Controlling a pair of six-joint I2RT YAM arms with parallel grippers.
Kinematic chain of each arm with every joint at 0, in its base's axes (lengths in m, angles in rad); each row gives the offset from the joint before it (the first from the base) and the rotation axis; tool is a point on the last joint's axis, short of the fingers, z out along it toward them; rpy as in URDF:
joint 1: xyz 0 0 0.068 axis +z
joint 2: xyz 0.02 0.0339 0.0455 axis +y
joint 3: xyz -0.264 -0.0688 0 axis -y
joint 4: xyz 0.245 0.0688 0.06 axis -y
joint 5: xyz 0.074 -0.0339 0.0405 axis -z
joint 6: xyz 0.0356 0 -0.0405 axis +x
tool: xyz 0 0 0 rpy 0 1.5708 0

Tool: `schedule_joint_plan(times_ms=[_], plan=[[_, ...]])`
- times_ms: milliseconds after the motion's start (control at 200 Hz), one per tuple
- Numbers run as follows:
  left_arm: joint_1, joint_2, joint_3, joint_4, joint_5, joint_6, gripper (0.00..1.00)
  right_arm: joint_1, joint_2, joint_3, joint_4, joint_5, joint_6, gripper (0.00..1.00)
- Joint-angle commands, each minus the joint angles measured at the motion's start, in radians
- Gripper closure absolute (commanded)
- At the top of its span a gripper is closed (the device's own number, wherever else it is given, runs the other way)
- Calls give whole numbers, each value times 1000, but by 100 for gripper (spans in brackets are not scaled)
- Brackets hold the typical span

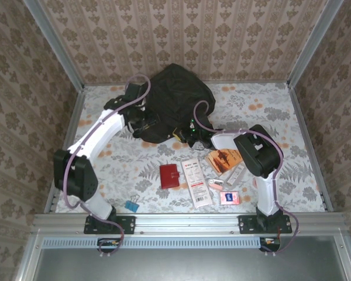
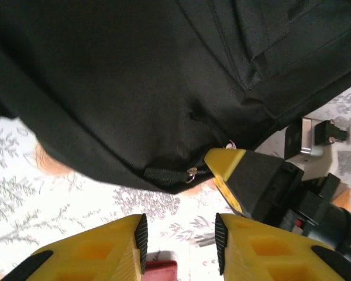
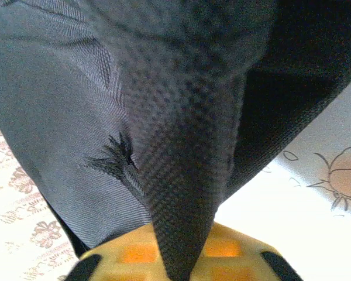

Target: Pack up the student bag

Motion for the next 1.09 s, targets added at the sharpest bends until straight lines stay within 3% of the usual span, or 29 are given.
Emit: schedule_joint_plan(times_ms=[0,100,195,425,570,1090], plan=[[-5,77,77,-76,-48,205,60,-8,-13,24,44,-11,-14,98],[-11,140,140,-95,-31,312,60,-23,-47,23,77,-53,-61,100],[-9,191,186,-110,87,392,59,-41,-59,26,132,-136,-88,100],[-7,260,227,-127,295,474,54,-81,-89,2,206,-249,-102,100],[-9,296,222,-129,367,509,50,-101,-94,-17,267,-292,-79,100],[-13,287,143,-82,326,560,46,-144,-96,-21,348,-366,-24,100]])
